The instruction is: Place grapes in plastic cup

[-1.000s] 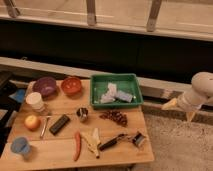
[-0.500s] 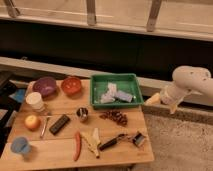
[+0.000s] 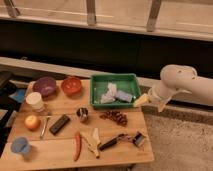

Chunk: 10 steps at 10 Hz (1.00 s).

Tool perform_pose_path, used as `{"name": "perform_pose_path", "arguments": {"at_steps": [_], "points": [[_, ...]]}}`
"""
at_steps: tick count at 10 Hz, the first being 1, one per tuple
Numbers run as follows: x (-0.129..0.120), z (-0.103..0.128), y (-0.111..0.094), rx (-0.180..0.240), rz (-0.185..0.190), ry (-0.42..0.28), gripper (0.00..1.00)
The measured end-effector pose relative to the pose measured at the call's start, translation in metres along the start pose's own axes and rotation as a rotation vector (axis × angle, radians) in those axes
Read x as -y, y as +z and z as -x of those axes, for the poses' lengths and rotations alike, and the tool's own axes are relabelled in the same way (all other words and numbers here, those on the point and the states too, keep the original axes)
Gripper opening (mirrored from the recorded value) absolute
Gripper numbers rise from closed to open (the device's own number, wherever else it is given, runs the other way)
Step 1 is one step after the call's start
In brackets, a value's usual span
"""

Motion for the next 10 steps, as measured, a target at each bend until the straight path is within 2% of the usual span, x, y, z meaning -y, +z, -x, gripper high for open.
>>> {"name": "perform_pose_path", "arguments": {"at_steps": [2, 4, 7, 9, 10], "points": [[-0.005, 0.000, 0.002, 0.001, 0.004, -0.022, 0.80], [-0.026, 0.003, 0.008, -0.004, 0.022, -0.067, 0.80], [-0.084, -0.001, 0.034, -0.041, 0.074, -0.163, 0.80], [-0.112, -0.013, 0.052, -0.068, 0.092, -0.224, 0.80], [-0.127, -0.020, 0.068, -0.086, 0.100, -0.256, 0.80]]}}
